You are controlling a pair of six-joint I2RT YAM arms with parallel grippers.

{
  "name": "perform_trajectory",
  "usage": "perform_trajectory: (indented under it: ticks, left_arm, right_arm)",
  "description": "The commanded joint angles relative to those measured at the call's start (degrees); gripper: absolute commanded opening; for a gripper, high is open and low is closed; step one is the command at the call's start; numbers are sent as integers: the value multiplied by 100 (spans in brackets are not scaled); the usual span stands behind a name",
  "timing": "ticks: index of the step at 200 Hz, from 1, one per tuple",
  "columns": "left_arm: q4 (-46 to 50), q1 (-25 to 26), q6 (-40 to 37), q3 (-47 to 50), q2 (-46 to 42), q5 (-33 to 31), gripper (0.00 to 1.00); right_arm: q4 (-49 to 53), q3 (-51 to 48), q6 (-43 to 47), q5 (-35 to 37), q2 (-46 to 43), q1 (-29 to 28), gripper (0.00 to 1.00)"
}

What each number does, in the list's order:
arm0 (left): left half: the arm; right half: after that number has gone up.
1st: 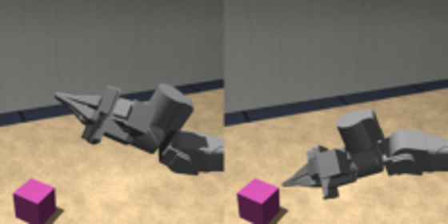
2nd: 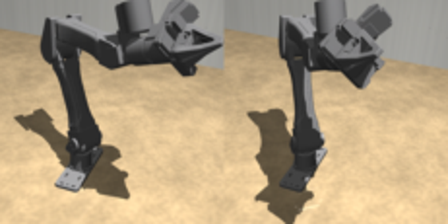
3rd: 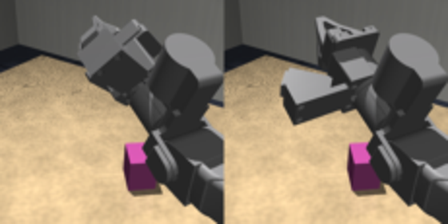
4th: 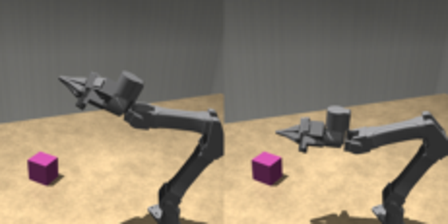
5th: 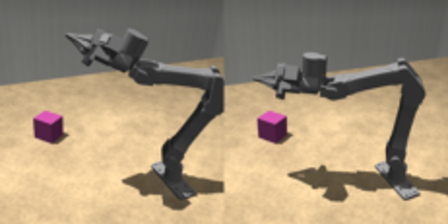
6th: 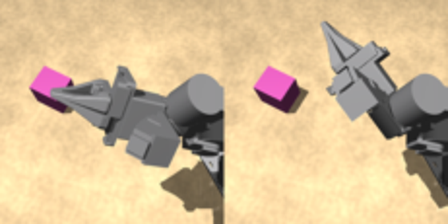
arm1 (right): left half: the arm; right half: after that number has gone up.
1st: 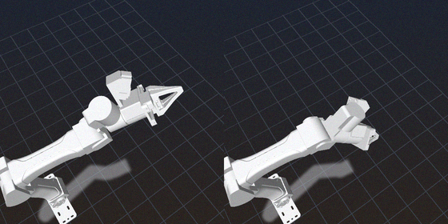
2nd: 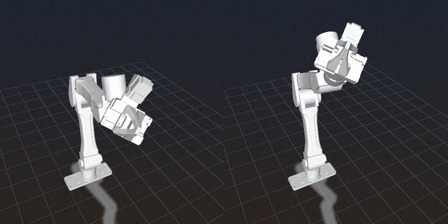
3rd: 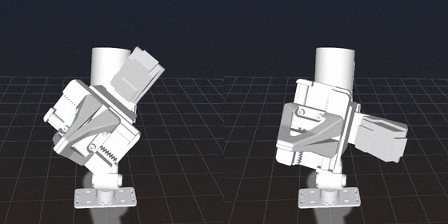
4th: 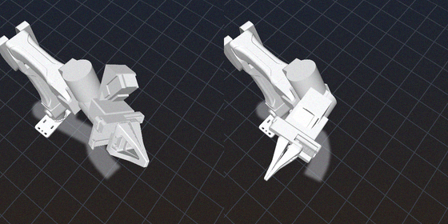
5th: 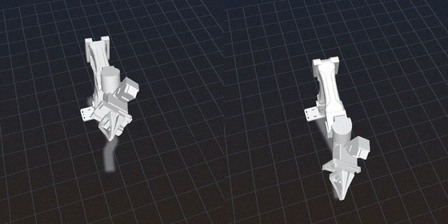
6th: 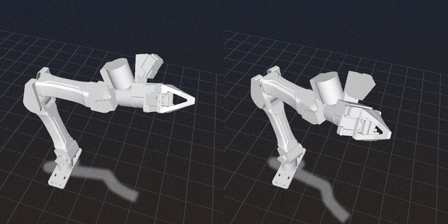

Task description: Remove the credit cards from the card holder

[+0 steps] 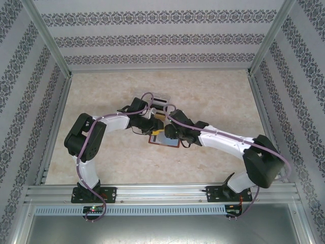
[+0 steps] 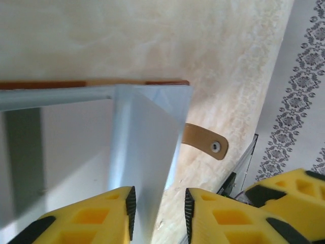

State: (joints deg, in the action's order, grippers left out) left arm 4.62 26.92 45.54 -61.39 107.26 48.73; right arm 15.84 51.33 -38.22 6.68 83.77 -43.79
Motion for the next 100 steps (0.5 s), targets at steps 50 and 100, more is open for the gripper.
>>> perform_trajectory:
  ticks: [50,100]
  left_arm:
    - [-599,560,446,-349,535,40,55]
    - [-133,553,202,-458,312,-240,55]
  right_arm:
    - [130,-614,26,646,-908,466,44]
    - [-99,-566,-148,128,-758,526,44]
